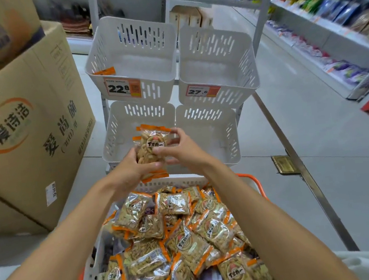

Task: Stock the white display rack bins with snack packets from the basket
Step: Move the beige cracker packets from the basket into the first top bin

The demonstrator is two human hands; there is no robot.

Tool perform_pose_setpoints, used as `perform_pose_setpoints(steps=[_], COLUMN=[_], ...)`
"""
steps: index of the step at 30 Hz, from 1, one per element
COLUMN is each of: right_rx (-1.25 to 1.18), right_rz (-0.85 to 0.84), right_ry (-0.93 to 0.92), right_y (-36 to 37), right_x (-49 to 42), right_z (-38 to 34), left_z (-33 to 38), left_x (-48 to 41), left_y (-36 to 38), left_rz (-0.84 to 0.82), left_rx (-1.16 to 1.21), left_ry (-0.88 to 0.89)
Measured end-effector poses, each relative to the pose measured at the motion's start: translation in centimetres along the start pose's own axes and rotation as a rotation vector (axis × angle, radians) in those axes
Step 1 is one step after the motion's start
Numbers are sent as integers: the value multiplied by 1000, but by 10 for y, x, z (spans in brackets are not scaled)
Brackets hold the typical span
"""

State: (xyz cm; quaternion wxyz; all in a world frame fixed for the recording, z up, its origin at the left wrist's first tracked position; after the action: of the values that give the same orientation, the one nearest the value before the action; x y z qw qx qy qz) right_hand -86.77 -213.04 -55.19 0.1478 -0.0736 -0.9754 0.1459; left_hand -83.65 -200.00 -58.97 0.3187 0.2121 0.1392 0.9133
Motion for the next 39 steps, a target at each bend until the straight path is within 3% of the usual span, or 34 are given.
perform_pose_setpoints(steps=[3, 7, 13, 17, 21, 26, 28, 32, 39], right_rx=[10, 81, 84, 76, 79, 235, 304, 344, 608], right_rz=[-104, -65, -200, -105, 134, 279, 186, -287, -279], right_ry=[-55, -177, -221, -321, -352, -384, -365, -161, -232], right_y=[0, -9, -23, -40, -63, -45, -26, 15, 23], right_x=[1, -9, -61, -118, -196, -283, -310, -330, -334], right_z=[-24, -61, -128, -177, -202, -205, -196, -163, -159], left_z=[18, 58, 153, 214, 260, 250, 244, 236, 233], left_x=[-2, -15, -46, -95, -129, -169, -177, -185, -191], left_y=[8, 8, 11, -24, -85, -145, -147, -147, -151], left_rz=[-75, -101, -129, 9, 395, 349, 299, 213, 120], left_rx=[-108, -343, -497, -649, -1025, -1026, -948, -803, -669], left_ry=[28, 128, 370, 465, 450, 244, 256, 349, 402])
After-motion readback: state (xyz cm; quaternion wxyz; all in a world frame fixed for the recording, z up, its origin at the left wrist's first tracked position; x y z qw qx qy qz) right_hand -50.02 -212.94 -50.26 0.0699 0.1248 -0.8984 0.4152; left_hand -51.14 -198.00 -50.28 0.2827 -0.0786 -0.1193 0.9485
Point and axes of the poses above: each hand's wrist, its own x-axis away from the middle knuckle, its own y-axis out of the palm, z = x × y, the point moved 8 cm from there along -x, towards the middle knuckle, and after that the axes turned 14 degrees about x, right-handed, at the moved point
